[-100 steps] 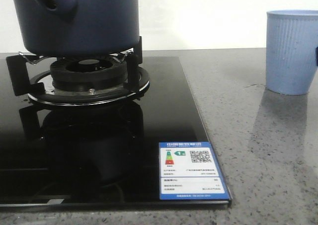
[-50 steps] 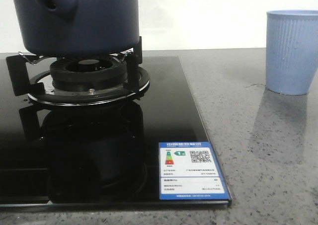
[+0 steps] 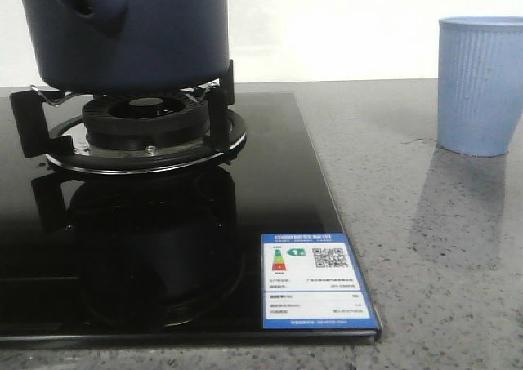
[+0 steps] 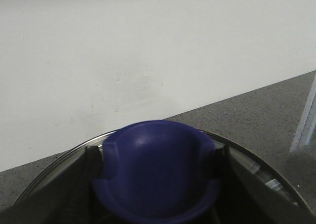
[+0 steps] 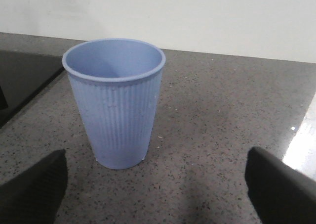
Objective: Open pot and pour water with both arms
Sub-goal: 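Open the right gripper and withdraw it from the cup, then lower the glass lid back onto the pot with the left gripper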
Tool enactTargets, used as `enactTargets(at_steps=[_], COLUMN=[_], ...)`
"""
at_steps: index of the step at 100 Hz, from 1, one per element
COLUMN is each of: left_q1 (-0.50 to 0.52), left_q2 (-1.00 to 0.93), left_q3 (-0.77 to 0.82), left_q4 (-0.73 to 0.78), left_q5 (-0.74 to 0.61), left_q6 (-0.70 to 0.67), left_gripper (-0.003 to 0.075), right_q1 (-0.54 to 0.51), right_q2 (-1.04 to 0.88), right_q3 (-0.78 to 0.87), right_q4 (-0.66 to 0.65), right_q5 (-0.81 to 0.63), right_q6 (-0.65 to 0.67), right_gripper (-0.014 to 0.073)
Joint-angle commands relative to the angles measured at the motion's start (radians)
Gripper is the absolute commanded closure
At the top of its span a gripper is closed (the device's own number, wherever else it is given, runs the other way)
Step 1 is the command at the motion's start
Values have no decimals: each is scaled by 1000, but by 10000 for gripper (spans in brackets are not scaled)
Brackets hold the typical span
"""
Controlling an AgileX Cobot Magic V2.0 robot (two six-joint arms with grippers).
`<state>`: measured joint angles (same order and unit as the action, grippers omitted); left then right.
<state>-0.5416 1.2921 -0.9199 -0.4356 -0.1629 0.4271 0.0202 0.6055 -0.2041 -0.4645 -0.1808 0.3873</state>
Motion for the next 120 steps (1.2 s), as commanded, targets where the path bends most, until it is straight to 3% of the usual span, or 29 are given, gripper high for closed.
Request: enactTargets(at_steps=[1,67,73,91,120], left_q1=[-8,-6,-6,-6,-1], left_q2=[-26,-10,-10,-13,-145], left_q3=[-37,-37,-37,-37,-37], left_q4=[2,2,2,2,2], left_q5=[-122,-115,-113,-109,-69], left_q6=[-2,-2,-2,-2,-2], left_gripper=[370,366,342,167,165], right_q1=[-8,-8,-8,-8,-8], right_q2=[-1,-1,-1,-1,-1], right_q3=[-25,-25,-25,-25,-25], right_q4=[8,8,8,8,8], right_q5=[-62,-62,-62,-62,-103], right_q6=[-1,-1,-1,-1,-1], right_gripper=[-66,-66,-66,-66,-66])
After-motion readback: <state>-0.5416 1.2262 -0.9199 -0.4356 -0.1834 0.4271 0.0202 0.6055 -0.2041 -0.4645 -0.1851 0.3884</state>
